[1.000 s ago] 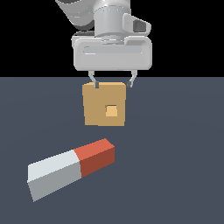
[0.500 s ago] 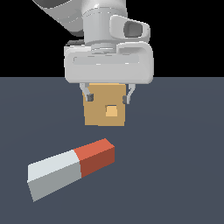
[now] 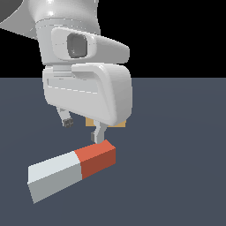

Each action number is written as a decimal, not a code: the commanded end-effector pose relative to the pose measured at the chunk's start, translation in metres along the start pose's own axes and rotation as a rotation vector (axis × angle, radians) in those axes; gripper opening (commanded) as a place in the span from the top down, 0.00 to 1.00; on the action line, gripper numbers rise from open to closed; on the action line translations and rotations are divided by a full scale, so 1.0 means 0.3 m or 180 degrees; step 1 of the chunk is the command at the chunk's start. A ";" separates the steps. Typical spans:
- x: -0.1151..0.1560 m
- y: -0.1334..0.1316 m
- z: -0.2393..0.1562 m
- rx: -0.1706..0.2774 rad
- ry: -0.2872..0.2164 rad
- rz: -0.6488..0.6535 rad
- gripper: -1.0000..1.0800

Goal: Insert the peg into the horizontal hole in a box.

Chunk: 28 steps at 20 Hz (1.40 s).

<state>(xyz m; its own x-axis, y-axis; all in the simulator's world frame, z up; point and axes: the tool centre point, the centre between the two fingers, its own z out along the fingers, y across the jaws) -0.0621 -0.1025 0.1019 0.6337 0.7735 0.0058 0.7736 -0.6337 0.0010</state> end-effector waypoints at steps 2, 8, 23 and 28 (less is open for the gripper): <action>-0.081 -0.017 0.038 -0.0003 -0.0009 0.0376 0.04; -0.169 -0.050 0.082 -0.0002 -0.0018 0.0795 0.04; -0.200 -0.067 0.146 0.0001 -0.0021 0.0942 0.04; -0.201 -0.070 0.224 0.0001 -0.0020 0.0949 0.04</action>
<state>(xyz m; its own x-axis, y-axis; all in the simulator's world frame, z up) -0.1160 -0.1357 0.0413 0.8326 0.5539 -0.0006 0.5539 -0.8326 -0.0002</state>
